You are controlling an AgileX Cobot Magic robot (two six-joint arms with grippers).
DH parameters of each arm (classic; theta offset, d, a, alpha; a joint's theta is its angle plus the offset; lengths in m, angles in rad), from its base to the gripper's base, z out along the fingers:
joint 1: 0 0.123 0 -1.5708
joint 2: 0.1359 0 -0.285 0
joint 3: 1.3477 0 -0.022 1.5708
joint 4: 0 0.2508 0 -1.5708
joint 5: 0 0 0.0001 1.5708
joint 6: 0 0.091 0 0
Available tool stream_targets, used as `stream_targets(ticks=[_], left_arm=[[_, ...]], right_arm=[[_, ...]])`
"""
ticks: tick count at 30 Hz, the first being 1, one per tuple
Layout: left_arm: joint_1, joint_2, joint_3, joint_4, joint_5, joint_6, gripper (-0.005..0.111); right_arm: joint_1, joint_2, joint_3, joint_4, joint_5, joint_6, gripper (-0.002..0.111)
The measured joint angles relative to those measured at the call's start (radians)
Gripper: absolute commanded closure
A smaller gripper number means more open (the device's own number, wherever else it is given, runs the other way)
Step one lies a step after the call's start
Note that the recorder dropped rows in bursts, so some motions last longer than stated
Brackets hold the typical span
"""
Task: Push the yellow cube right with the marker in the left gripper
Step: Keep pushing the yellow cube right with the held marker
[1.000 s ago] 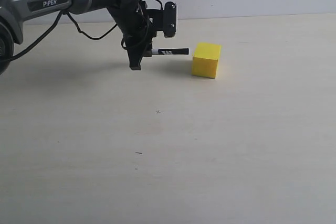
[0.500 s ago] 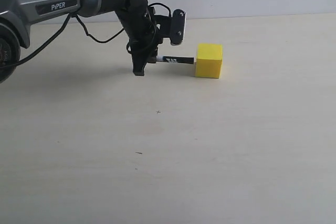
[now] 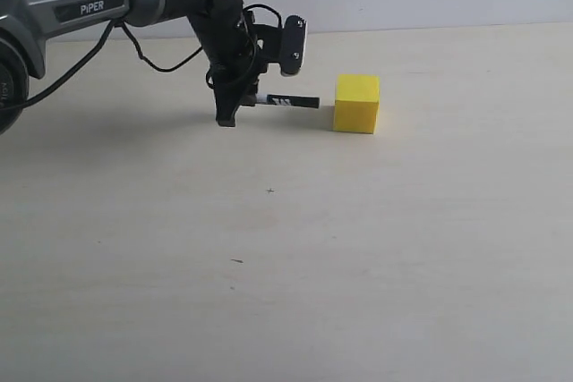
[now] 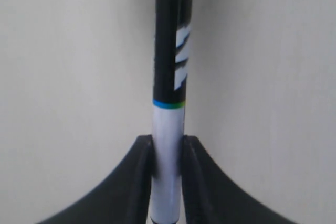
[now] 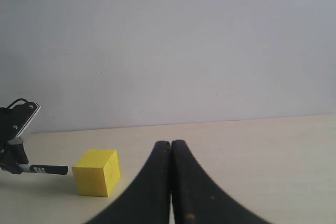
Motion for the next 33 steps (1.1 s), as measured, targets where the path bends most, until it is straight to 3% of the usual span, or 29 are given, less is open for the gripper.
stream_targets(ticks=[7,16,25,33], left_arm=[[0.013,0.000,0.000,0.012,-0.011,0.000,0.107],[-0.056,0.000,0.000,0.007,-0.071,0.000,0.107],[-0.021,0.000,0.000,0.014,-0.034,-0.091,0.107],[-0.028,0.000,0.000,0.013,-0.019,-0.159,0.107]], right_arm=[[0.000,0.000,0.000,0.000,0.000,0.000,0.108],[0.000,0.000,0.000,0.000,0.000,0.000,0.108],[0.000,0.000,0.000,0.000,0.000,0.000,0.108],[0.000,0.000,0.000,0.000,0.000,0.000,0.108]])
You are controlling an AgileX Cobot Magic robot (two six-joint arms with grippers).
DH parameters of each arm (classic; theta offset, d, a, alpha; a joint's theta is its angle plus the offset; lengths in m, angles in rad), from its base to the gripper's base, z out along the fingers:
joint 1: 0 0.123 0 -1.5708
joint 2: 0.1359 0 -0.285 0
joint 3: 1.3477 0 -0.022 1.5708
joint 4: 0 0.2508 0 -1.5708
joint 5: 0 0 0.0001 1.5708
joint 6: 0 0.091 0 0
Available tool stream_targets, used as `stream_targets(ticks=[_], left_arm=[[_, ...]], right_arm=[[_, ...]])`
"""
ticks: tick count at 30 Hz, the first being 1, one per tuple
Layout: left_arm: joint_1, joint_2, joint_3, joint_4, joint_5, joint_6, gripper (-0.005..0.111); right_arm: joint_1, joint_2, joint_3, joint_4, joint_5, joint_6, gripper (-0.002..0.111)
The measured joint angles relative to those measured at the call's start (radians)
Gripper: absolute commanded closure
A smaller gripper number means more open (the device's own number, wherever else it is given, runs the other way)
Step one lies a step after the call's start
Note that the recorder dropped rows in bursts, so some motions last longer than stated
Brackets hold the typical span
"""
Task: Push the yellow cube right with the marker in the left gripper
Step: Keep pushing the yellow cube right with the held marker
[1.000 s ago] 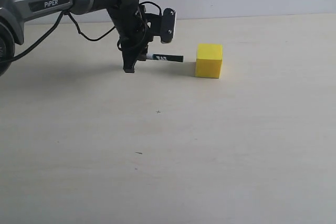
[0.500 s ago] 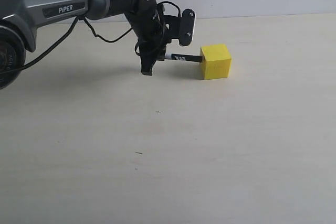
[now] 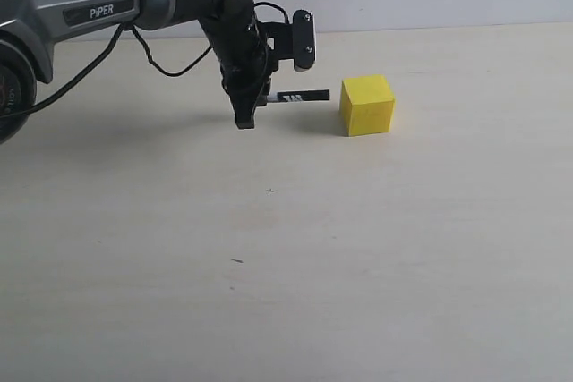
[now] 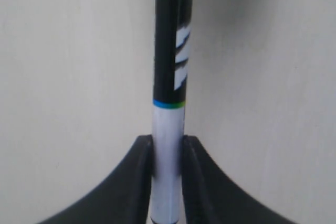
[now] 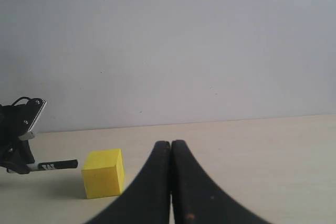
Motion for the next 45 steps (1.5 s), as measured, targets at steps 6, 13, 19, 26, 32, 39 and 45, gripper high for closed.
stream_targets(ticks=[6,13,19,26,32,39,45], left_arm=[[-0.020,0.004,0.000,0.001,0.000,-0.025,0.107],[-0.035,0.037,0.000,0.073,0.016,-0.105,0.107],[-0.035,0.044,0.000,0.101,0.023,-0.123,0.107],[-0.035,0.044,0.000,0.105,0.026,-0.125,0.107],[-0.046,0.044,0.000,0.108,0.032,-0.125,0.107],[-0.114,0.044,-0.056,0.105,-0.030,-0.149,0.107],[-0.125,0.044,-0.076,0.096,-0.017,-0.187,0.107]], right_arm=[[0.000,0.000,0.000,0.000,0.000,0.000,0.108],[0.000,0.000,0.000,0.000,0.000,0.000,0.108],[0.000,0.000,0.000,0.000,0.000,0.000,0.108],[0.000,0.000,0.000,0.000,0.000,0.000,0.108],[0.000,0.000,0.000,0.000,0.000,0.000,0.108],[0.000,0.000,0.000,0.000,0.000,0.000,0.108],[0.000,0.000,0.000,0.000,0.000,0.000,0.108]])
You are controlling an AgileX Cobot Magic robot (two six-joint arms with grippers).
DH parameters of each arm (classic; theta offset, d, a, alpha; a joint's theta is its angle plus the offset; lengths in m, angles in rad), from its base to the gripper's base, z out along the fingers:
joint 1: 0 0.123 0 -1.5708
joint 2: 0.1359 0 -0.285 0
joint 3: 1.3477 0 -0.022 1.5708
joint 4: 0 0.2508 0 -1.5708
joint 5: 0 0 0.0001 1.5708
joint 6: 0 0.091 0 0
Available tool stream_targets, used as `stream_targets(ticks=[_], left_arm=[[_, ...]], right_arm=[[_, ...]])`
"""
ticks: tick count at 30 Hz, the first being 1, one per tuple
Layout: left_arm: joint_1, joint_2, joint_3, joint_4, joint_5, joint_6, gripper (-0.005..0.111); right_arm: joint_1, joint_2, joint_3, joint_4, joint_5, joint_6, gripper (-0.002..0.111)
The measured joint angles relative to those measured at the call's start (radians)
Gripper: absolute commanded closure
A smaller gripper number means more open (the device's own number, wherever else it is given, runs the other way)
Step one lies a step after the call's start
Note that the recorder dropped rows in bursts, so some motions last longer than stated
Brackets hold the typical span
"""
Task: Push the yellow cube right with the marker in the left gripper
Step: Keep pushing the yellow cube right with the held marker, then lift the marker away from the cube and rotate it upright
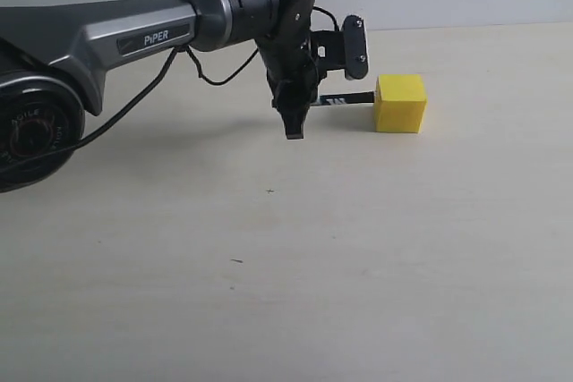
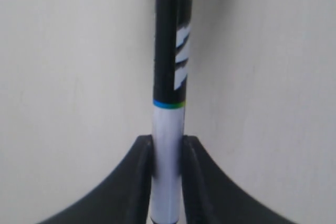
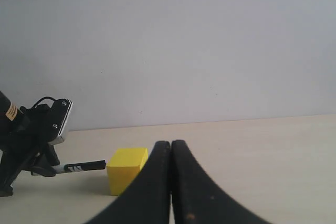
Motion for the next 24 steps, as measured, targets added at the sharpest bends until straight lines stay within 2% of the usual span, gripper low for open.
stream_targets(ticks=[8,24], left_arm=[[0.029,0.000,0.000,0.025,0.076,-0.014,0.107],[0.029,0.000,0.000,0.025,0.065,-0.016,0.107]], right_arm=[[0.000,0.000,0.000,0.000,0.000,0.000,0.108],[0.000,0.000,0.000,0.000,0.000,0.000,0.108]])
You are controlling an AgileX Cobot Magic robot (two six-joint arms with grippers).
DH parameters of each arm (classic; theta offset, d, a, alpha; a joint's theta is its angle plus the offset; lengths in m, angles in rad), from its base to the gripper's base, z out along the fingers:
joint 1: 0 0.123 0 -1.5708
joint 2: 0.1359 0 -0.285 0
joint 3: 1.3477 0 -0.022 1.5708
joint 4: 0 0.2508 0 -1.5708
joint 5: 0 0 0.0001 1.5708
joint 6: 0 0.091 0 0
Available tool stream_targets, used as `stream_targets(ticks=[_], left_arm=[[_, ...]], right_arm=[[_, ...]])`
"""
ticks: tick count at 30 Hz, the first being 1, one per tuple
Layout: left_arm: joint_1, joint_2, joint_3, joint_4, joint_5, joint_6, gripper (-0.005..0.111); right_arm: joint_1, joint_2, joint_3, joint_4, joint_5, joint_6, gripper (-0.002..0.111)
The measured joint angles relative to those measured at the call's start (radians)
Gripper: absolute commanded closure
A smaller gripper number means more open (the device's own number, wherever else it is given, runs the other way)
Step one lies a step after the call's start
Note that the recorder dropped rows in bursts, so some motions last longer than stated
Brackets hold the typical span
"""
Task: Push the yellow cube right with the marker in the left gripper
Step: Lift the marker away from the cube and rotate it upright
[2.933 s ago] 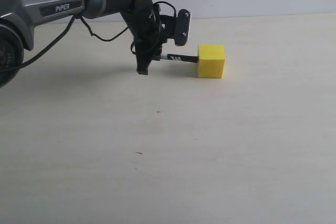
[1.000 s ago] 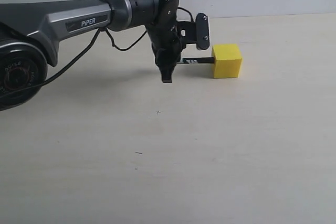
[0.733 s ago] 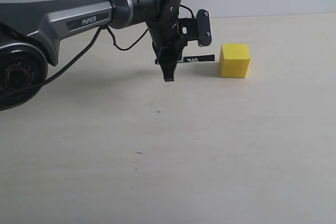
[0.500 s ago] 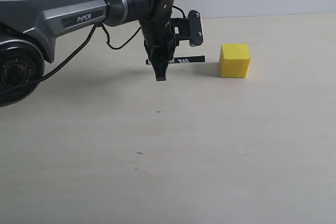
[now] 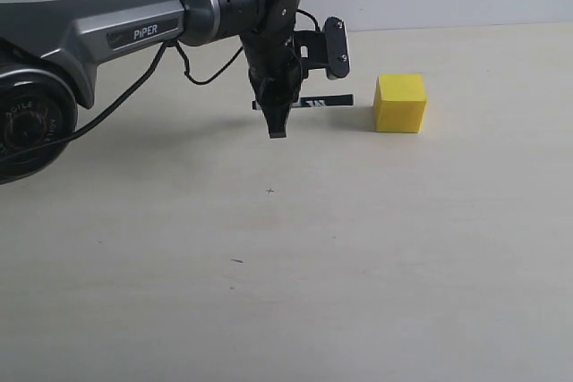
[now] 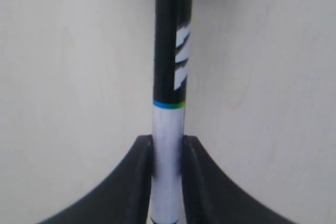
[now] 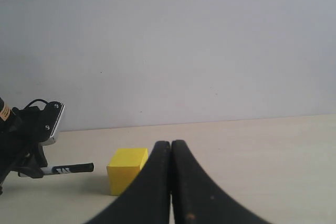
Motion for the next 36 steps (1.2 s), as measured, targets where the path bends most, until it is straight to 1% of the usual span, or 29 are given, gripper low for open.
stream_targets(ticks=[4,7,10,14,17,19,22,24,26,29,33,36], left_arm=[[0.000,0.000,0.000,0.000,-0.002,0.000,0.107],[0.000,0.000,0.000,0.006,0.016,-0.057,0.107],[-0.004,0.000,0.000,0.060,0.075,-0.205,0.107],[-0.008,-0.020,0.000,0.196,0.197,-0.400,0.107],[-0.001,-0.049,0.000,0.215,0.260,-0.533,0.107],[0.011,-0.069,0.000,0.193,0.280,-0.619,0.107],[0.044,-0.103,0.000,0.080,0.291,-0.721,0.107],[0.065,-0.125,0.006,-0.030,0.295,-0.774,0.107],[0.077,-0.154,0.043,-0.114,0.296,-0.822,0.107],[0.070,-0.194,0.127,-0.164,0.297,-0.905,0.107],[0.027,-0.255,0.289,-0.180,0.280,-1.015,0.107],[-0.024,-0.315,0.427,-0.191,0.177,-1.119,0.107]], right_arm=[[0.000,0.000,0.000,0.000,0.000,0.000,0.108],[0.000,0.000,0.000,0.000,0.000,0.000,0.108],[0.000,0.000,0.000,0.000,0.000,0.000,0.108],[0.000,0.000,0.000,0.000,0.000,0.000,0.108],[0.000,0.000,0.000,0.000,0.000,0.000,0.108],[0.000,0.000,0.000,0.000,0.000,0.000,0.108],[0.000,0.000,0.000,0.000,0.000,0.000,0.108],[0.000,0.000,0.000,0.000,0.000,0.000,0.108],[0.000,0.000,0.000,0.000,0.000,0.000,0.108],[0.000,0.000,0.000,0.000,0.000,0.000,0.108],[0.000,0.000,0.000,0.000,0.000,0.000,0.108],[0.000,0.000,0.000,0.000,0.000,0.000,0.108]])
